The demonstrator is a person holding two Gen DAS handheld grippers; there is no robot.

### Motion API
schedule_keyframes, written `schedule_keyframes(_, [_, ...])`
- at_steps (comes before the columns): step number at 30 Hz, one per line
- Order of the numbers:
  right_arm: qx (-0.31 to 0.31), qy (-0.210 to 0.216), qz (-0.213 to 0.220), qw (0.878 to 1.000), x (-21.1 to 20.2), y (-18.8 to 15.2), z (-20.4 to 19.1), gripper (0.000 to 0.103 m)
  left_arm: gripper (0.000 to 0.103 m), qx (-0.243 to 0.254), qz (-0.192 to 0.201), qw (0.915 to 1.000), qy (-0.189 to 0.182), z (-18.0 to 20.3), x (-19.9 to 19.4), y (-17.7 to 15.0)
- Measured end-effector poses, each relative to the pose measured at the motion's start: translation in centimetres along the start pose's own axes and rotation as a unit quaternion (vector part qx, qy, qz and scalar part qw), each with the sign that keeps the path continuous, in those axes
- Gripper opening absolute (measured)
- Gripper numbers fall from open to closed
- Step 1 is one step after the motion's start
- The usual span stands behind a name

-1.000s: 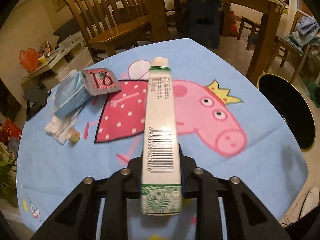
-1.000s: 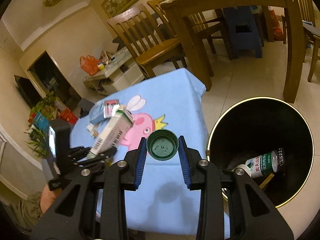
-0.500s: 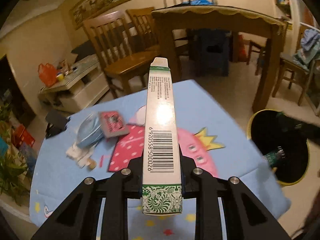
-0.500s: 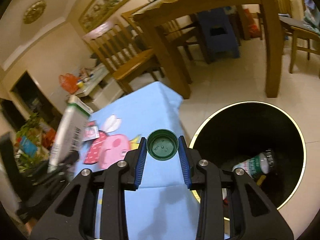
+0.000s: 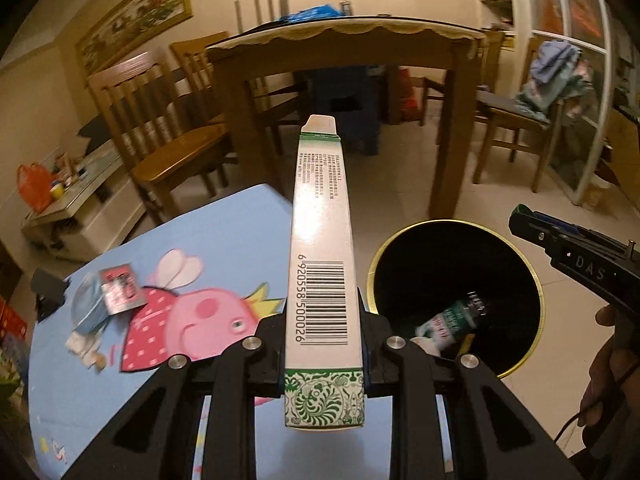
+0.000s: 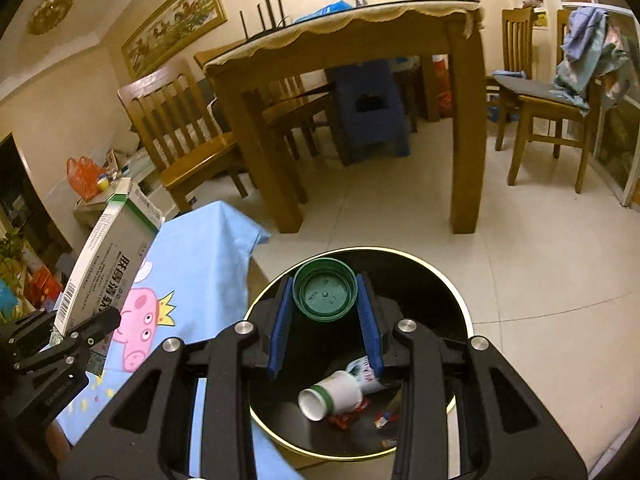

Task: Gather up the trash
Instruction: 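Carry cap and medicine box over the black bin and open both tools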

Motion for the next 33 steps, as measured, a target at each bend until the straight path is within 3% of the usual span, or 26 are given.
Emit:
schedule_keyframes(7, [0.016,0.035,-0.006,0.999,0.2,0.2,1.3,0.031,0.023,0.015,0.006,0.9993,-0.033,2.5,0.9,0.3])
schedule_keyframes(11, [0.013,0.014,-0.043,0.999,1.7,-0.6,0.5,0.033,0.023,0.023,0.001,0.9986,-0.047,3.2,2.0,-0.1])
schedule_keyframes(14, [0.019,-0.008,-0.058,0.998,2.9,-0.7,0.7,0.062,0.023,0.023,-0.009,0.9983,-0.054,3.2,2.8,-0.5])
schedule_keyframes(15, [0.018,-0.012,-0.054,0.998,2.9,-0.6,0.6,0.062,0.023,0.023,-0.012,0.9981,-0.055,3.1,3.1,-0.6])
schedule_keyframes(20, [-0.019,-0.068,-0.006,0.997,1.8,0.5,0.1,0.062,0.023,0.02,-0.02,0.9977,-0.061,3.1,4.4,-0.7])
schedule_keyframes(22, [-0.031,-0.101,0.027,0.994,0.5,1.2,0.1,0.066,0.023,0.022,-0.025,0.9975,-0.063,3.4,5.0,-0.7])
schedule_keyframes(24, [-0.035,-0.127,0.059,0.99,-0.8,1.6,0.5,0.077,0.023,0.024,-0.029,0.9972,-0.065,3.7,5.6,-0.8])
schedule_keyframes(27, [-0.033,-0.17,0.102,0.98,-2.7,2.2,1.6,0.082,0.023,0.032,-0.034,0.9963,-0.072,4.3,6.4,-0.7])
schedule_keyframes(33, [-0.01,-0.191,0.117,0.974,-3.6,2.5,3.8,0.085,0.028,0.05,-0.045,0.9942,-0.084,6.6,7.9,-0.7])
Point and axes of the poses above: each gripper's, at about its wrist camera, not at the fingertips, and x roughly the way its jaws point, z to its right, y to its top, the point moved 5 cm from there along x, roughly the way its jaws point, and after that the axes turned 9 degrees about -y, right-handed, at the moved point
